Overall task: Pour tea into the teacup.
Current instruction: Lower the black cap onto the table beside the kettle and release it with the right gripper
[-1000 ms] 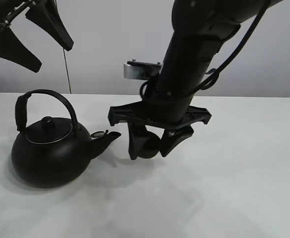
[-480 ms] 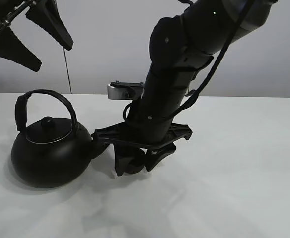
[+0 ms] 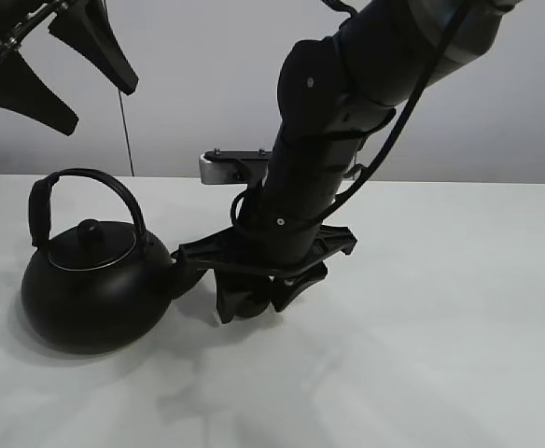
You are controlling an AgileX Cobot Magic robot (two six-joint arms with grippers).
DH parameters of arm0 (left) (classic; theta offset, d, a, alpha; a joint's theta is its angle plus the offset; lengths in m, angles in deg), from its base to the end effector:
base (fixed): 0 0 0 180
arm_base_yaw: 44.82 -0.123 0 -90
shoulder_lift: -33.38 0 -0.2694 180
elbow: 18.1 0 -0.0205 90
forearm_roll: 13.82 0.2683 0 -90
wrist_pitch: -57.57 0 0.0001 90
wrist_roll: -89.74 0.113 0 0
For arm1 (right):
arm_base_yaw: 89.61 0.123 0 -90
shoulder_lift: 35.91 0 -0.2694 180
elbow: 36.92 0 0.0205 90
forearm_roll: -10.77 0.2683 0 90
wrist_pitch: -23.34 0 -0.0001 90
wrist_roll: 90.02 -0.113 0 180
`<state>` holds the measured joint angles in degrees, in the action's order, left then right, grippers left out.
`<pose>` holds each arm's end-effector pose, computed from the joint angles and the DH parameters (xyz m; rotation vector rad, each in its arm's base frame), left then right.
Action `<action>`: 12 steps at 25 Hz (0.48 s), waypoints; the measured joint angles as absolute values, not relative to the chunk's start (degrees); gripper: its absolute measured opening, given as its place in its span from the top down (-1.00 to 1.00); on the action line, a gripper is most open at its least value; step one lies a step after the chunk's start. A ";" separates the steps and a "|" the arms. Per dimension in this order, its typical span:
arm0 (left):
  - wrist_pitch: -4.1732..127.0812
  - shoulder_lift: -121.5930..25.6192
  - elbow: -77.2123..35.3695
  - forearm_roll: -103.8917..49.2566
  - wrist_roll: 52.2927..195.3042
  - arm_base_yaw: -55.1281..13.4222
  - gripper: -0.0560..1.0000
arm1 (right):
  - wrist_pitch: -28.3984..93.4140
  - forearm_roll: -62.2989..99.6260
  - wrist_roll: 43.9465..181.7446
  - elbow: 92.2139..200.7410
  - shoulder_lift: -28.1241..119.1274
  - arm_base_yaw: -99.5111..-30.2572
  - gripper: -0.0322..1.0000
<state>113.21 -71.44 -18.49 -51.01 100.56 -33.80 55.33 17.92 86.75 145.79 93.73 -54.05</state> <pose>0.3593 -0.1274 0.2485 0.1355 2.6848 -0.8289 0.3532 0.2617 0.0805 -0.6550 2.7318 0.2871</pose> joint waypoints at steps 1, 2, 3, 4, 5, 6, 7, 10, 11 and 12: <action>113.21 -71.44 -18.49 -51.01 100.56 -33.80 -0.04 | 55.33 17.88 86.75 145.79 94.10 -54.05 0.17; 113.21 -71.44 -18.49 -51.01 100.56 -33.80 -0.04 | 55.50 17.88 86.75 145.79 94.53 -54.05 0.17; 113.21 -71.44 -18.49 -51.01 100.56 -33.80 -0.04 | 55.45 17.82 86.75 145.90 94.94 -54.05 0.17; 113.21 -71.44 -18.49 -51.01 100.56 -33.80 -0.04 | 55.45 17.77 86.75 146.06 95.08 -54.05 0.17; 113.21 -71.44 -18.49 -51.01 100.56 -33.80 -0.04 | 55.45 17.77 86.75 146.06 95.08 -54.05 0.17; 113.15 -71.44 -18.49 -51.01 100.56 -33.80 -0.04 | 55.56 17.77 86.75 146.17 95.12 -54.05 0.17; 113.11 -71.44 -18.49 -51.01 100.56 -33.80 -0.04 | 55.56 17.77 86.75 146.17 95.12 -54.05 0.17; 113.04 -71.44 -18.49 -51.01 100.56 -33.80 -0.04 | 55.56 17.77 86.75 146.25 95.20 -54.05 0.17; 113.04 -71.44 -18.49 -51.01 100.56 -33.80 -0.04 | 55.56 17.77 86.75 146.25 95.20 -54.05 0.17; 113.04 -71.44 -18.49 -51.01 100.56 -33.80 -0.04 | 55.56 17.82 86.75 146.25 95.20 -54.05 0.17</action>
<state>113.04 -71.44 -18.49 -51.01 100.56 -33.80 55.56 17.82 86.75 146.25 95.20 -54.05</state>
